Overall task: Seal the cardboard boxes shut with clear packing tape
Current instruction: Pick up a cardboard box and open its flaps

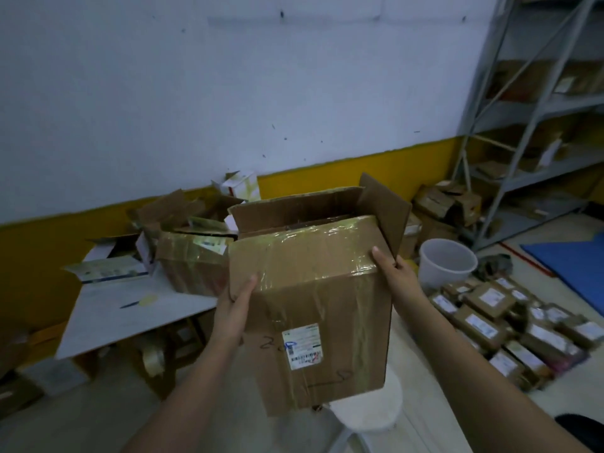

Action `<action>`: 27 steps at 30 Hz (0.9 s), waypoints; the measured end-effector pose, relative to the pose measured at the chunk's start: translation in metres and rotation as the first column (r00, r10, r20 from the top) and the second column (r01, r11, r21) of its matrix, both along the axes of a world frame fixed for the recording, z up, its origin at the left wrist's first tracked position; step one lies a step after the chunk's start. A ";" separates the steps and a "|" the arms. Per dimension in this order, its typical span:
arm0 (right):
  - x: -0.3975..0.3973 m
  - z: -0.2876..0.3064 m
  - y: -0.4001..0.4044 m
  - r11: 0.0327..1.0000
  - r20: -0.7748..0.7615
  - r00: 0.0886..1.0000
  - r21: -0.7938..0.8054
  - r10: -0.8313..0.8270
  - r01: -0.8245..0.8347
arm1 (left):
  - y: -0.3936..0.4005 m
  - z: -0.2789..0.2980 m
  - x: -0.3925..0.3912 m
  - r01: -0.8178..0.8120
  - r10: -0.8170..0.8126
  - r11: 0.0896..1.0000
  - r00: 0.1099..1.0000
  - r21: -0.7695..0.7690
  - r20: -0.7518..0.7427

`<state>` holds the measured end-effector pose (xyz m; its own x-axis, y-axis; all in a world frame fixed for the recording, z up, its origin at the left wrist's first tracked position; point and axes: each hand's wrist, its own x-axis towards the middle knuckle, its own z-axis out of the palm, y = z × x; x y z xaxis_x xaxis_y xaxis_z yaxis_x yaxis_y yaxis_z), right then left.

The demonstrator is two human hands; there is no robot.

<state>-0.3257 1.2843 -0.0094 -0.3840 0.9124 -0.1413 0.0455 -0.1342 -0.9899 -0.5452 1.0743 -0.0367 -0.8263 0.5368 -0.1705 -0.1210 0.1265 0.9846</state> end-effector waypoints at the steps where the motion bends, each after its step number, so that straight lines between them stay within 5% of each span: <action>1: -0.006 -0.001 0.013 1.000 0.010 1.000 0.013 -0.015 0.015 | 0.016 0.000 -0.007 0.006 -0.006 1.000 1.000 0.011 -0.006; 22: -0.186 -0.004 0.321 0.995 0.028 0.999 0.088 -0.037 0.035 | 0.288 0.009 -0.175 0.204 -0.205 0.976 0.979 0.076 0.008; 27: -0.234 -0.032 0.353 0.999 0.012 1.000 -0.043 -0.020 0.020 | 0.333 -0.015 -0.237 0.249 -0.253 0.964 0.967 0.092 0.035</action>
